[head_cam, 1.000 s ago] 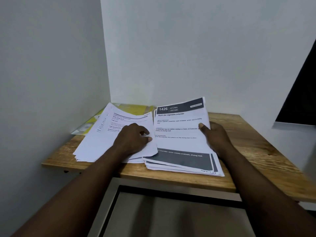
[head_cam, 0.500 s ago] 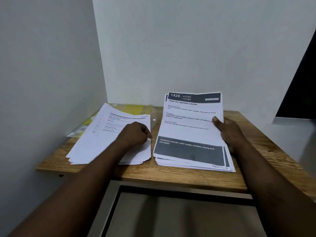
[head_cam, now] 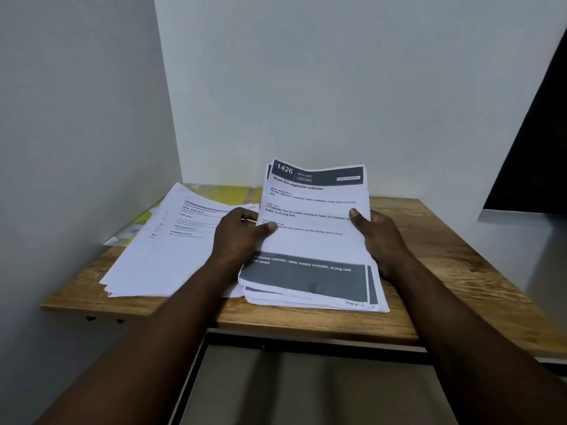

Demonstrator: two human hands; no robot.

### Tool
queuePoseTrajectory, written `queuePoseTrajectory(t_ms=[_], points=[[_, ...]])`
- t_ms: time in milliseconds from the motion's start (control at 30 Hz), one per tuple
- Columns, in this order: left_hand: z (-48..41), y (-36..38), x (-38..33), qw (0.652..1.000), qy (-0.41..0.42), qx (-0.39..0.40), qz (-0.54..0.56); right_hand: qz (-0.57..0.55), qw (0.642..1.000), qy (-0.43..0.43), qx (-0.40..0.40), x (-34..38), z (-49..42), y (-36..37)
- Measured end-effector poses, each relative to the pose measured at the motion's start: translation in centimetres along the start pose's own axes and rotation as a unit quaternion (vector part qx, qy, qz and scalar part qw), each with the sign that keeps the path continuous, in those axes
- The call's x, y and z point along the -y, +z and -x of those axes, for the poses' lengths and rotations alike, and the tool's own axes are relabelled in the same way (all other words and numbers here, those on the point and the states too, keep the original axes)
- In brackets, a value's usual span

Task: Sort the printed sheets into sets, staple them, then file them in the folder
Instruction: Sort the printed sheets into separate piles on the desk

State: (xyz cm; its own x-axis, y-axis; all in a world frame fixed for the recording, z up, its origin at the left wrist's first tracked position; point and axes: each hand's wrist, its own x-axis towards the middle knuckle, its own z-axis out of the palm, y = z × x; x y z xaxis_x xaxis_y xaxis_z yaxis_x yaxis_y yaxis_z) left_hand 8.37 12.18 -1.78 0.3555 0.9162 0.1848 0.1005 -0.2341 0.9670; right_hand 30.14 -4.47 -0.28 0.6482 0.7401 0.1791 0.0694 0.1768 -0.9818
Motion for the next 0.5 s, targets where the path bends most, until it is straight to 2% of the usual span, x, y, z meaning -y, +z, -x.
queuePoseTrajectory(t_ms=[200,333,500], points=[[-0.2,0.0,-0.4,0.996,0.050,-0.031,-0.062,-0.007,0.999,-0.008,0.047,0.0,0.1,0.0],[-0.3,-0.2,-0.3,0.996,0.048,-0.065,-0.032,0.007,0.999,-0.010,0.033,-0.4,0.1,0.5],[1.0,-0.7,-1.5,0.983,0.112,-0.137,-0.038,-0.010,1.000,-0.002,0.013,0.4,0.7,0.8]])
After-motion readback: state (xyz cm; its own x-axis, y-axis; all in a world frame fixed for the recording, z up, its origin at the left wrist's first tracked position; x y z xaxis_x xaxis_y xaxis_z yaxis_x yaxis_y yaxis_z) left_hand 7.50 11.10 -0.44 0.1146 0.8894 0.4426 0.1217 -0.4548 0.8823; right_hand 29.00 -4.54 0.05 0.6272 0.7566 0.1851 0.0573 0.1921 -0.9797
